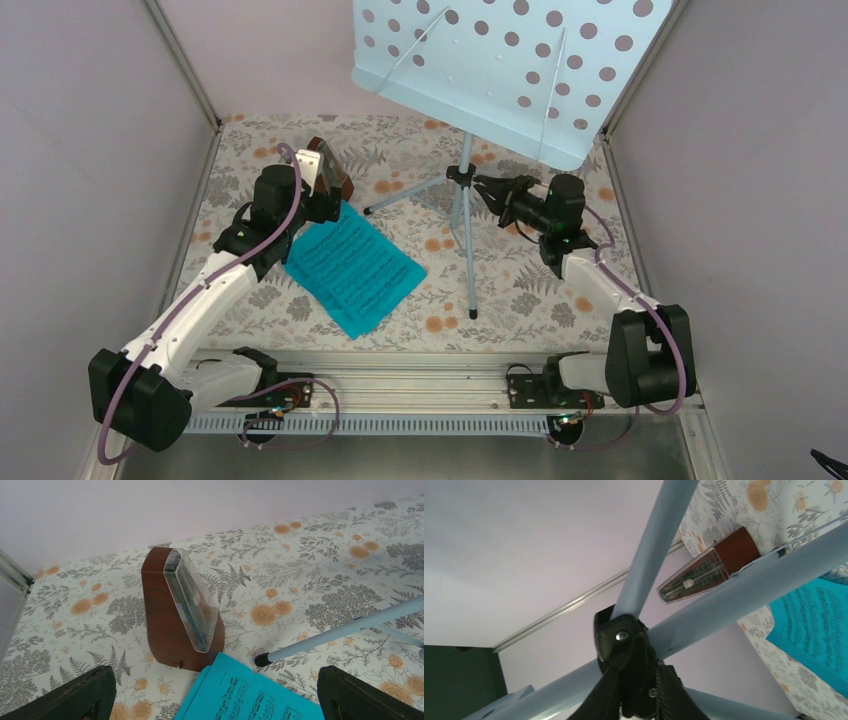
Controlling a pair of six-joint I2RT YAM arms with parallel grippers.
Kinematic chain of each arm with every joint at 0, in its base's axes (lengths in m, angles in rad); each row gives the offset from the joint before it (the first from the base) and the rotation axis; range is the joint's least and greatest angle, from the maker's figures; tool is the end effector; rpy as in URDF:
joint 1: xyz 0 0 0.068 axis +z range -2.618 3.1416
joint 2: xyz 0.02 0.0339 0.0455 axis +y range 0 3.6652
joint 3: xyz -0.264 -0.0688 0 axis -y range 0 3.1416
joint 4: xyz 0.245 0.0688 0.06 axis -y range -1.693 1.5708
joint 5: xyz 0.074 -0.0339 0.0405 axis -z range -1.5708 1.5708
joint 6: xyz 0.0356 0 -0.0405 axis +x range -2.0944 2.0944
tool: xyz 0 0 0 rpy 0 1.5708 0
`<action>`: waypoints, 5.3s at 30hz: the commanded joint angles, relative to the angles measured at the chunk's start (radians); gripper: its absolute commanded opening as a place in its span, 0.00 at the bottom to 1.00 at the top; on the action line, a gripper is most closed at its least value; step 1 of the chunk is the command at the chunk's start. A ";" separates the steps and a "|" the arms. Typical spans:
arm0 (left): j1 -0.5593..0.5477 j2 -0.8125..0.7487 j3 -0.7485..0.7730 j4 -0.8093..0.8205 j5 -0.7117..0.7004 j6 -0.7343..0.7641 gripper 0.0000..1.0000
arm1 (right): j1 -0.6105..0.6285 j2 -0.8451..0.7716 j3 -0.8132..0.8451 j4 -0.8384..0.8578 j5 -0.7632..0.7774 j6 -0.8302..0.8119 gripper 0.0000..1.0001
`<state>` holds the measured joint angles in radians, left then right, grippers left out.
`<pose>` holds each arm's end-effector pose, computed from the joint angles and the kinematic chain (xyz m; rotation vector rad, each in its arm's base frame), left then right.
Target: Pack up the instrument practice props
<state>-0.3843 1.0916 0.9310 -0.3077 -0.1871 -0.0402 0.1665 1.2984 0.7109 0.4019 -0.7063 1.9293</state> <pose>0.2314 -0.0865 0.3186 0.2319 2.0179 -0.0766 0.2777 0.0701 0.2633 1.2549 1.8963 1.9634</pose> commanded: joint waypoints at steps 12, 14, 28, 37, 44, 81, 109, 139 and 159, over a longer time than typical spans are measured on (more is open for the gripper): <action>-0.008 0.010 -0.003 0.024 0.009 0.010 1.00 | -0.011 0.048 -0.007 0.088 -0.030 -0.030 0.17; -0.008 0.009 -0.002 0.021 0.008 0.009 1.00 | -0.013 0.059 0.001 0.095 -0.039 -0.034 0.15; -0.010 0.008 0.000 0.022 0.015 0.009 1.00 | -0.020 0.012 -0.004 0.021 0.062 -0.551 0.04; -0.013 0.001 -0.006 0.029 0.031 0.011 1.00 | -0.014 -0.139 -0.031 0.008 0.209 -1.165 0.04; -0.017 0.005 -0.005 0.027 0.039 0.012 1.00 | -0.011 -0.133 -0.066 0.068 0.202 -1.475 0.04; -0.280 -0.038 -0.124 0.426 0.528 -0.341 0.90 | -0.219 0.188 0.421 0.357 -0.677 -1.327 0.70; -0.458 0.493 0.073 0.724 0.534 -0.500 0.83 | -0.092 0.328 0.823 -0.076 -0.722 -1.577 0.38; -0.478 0.709 0.267 0.603 0.455 -0.437 0.39 | -0.091 0.219 0.738 -0.046 -0.659 -1.599 0.04; -0.538 0.474 0.309 0.653 0.372 -0.220 0.02 | -0.056 -0.107 0.439 -0.159 -0.456 -1.657 0.04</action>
<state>-0.9318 1.6314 1.1606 0.2325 0.2394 -0.2939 0.0856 1.2354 1.1969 0.2760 -1.1912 0.2291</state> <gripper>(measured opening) 0.152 0.205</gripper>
